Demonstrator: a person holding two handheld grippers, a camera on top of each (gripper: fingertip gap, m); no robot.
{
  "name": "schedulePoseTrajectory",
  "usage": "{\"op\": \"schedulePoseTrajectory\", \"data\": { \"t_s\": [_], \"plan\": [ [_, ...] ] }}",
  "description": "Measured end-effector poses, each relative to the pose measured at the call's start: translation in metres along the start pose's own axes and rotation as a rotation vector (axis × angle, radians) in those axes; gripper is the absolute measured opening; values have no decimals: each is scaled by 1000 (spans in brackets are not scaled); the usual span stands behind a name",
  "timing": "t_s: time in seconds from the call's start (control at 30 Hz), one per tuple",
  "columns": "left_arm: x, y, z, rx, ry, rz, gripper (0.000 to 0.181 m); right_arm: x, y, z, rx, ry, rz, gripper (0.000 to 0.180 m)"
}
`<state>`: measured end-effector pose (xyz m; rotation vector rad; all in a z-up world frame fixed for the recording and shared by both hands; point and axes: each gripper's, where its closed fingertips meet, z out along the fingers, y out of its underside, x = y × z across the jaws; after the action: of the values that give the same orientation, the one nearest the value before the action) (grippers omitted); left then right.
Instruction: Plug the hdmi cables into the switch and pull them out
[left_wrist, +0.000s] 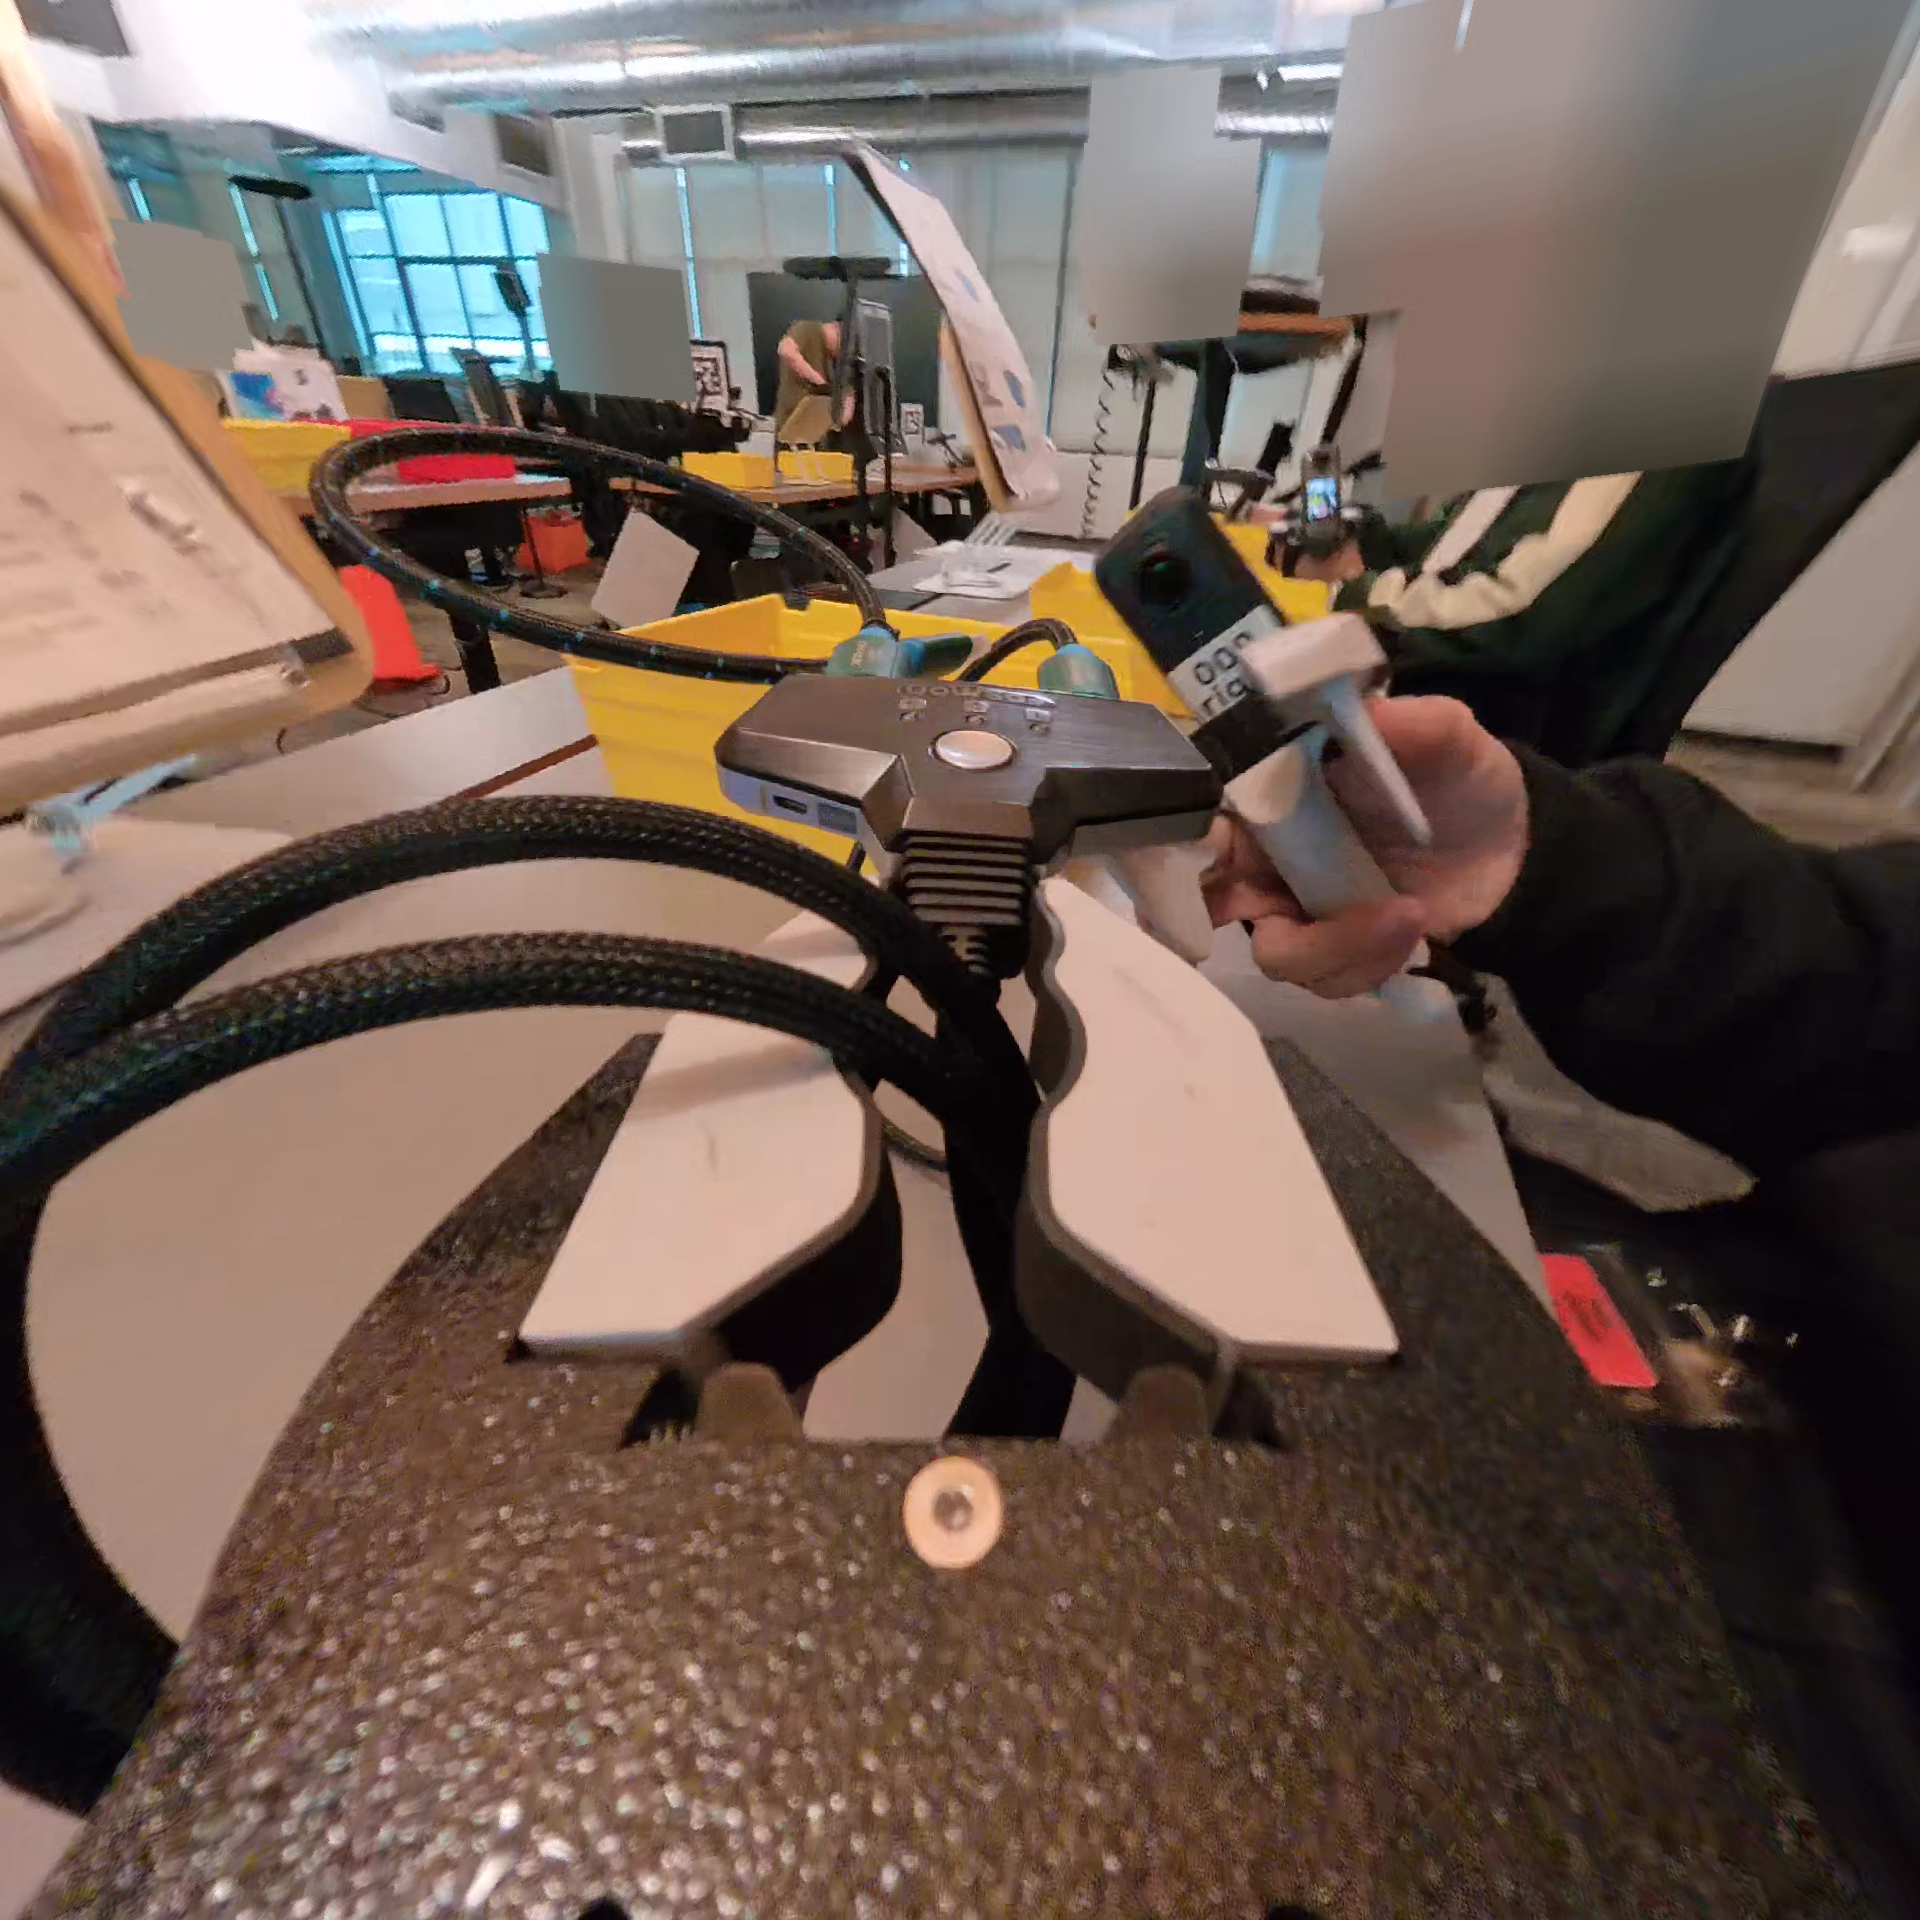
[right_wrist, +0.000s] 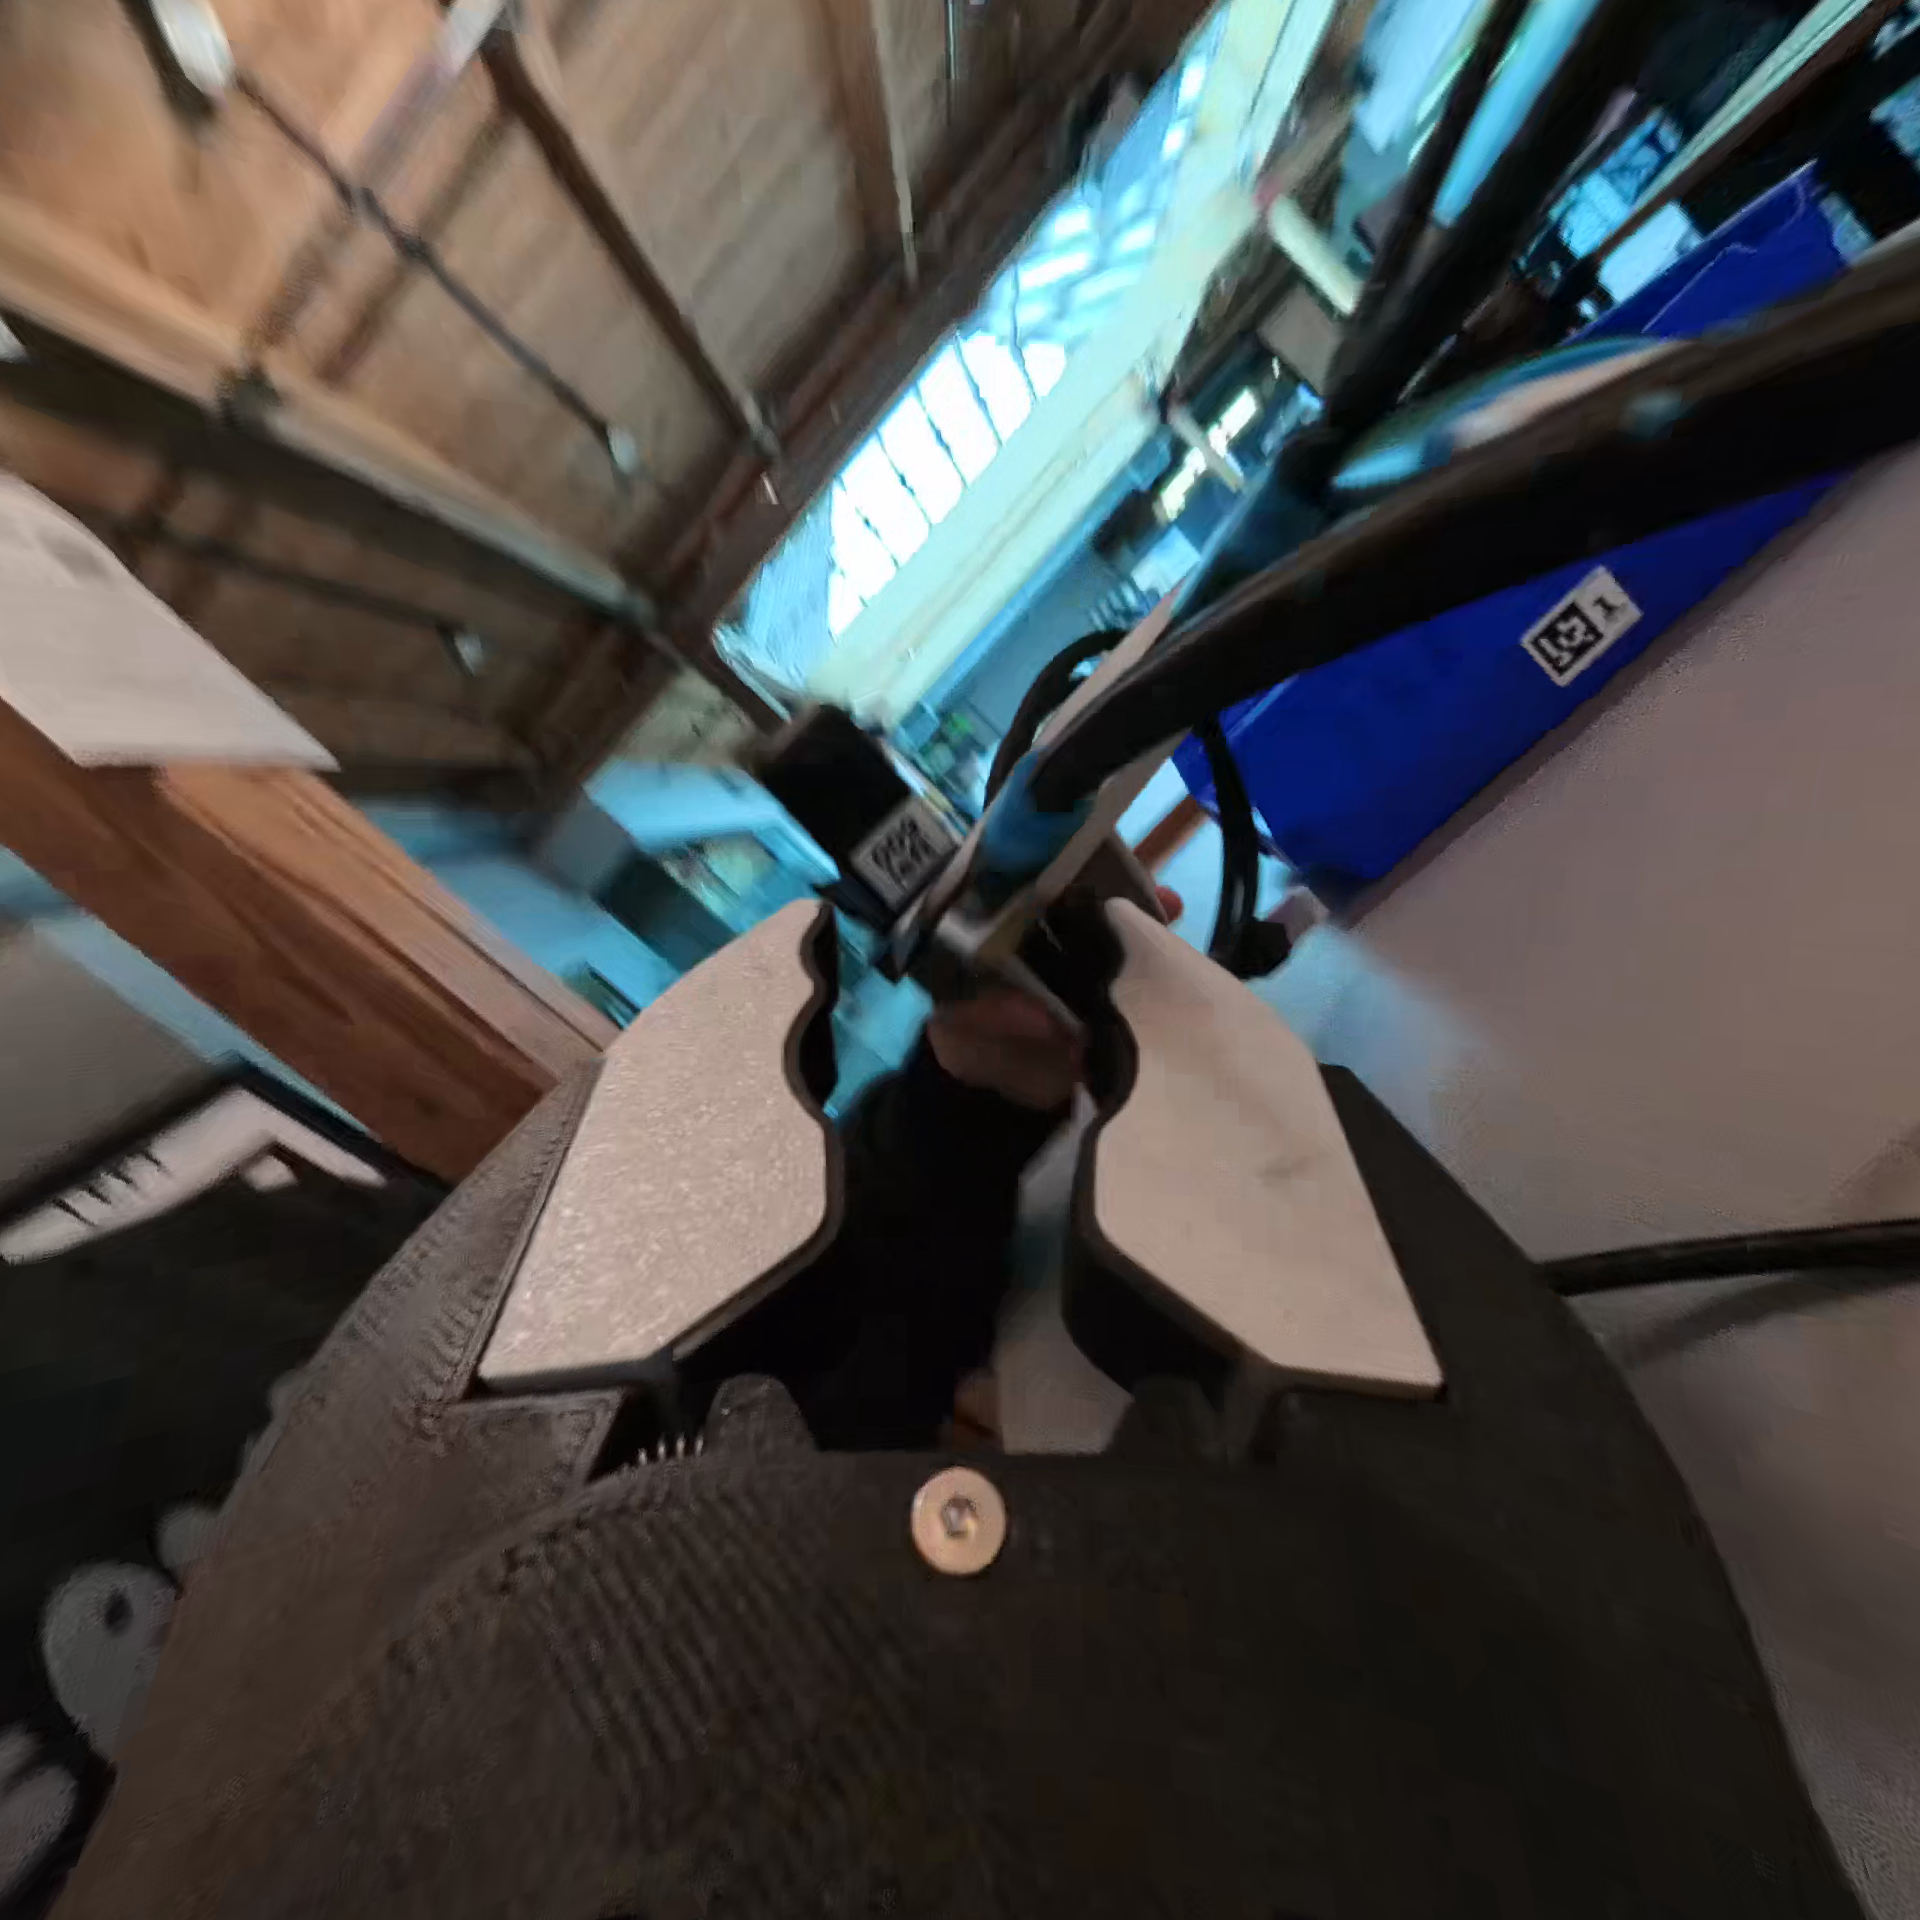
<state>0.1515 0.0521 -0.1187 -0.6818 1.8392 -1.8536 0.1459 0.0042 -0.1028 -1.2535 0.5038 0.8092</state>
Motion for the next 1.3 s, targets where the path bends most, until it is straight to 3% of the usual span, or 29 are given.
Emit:
{"op": "schedulePoseTrajectory", "data": {
  "t_s": [0.13, 0.27, 0.4, 0.5, 0.73, 0.9, 1.13, 1.3],
  "plan": [
    [-14, 2, -20, -11, -17, -13, 22, -3, 9, -23, -296, 170, -356, 51],
    [-5, 15, -29, -88, 92, 65, 22, -25, -6, -31, -364, 285, -856, 52],
    [13, 28, -23, -115, 212, 142, 23, -15, 12, -22, -515, 292, -1044, 49],
    [22, 29, -25, -65, 285, 147, 23, -7, 34, -23, -639, 253, -1049, 44],
    [16, 32, -29, 1, 295, 105, 22, -6, 41, -12, -589, 196, -1042, 29],
    [17, 35, -25, -7, 293, 111, 23, -8, 48, -3, -590, 193, -1119, 30],
    [17, 38, -28, -11, 294, 136, 23, 9, 45, -15, -625, 258, -1021, 24],
    [19, 38, -27, -2, 300, 148, 22, 7, 49, -18, -621, 190, -974, 20]
  ]
}}
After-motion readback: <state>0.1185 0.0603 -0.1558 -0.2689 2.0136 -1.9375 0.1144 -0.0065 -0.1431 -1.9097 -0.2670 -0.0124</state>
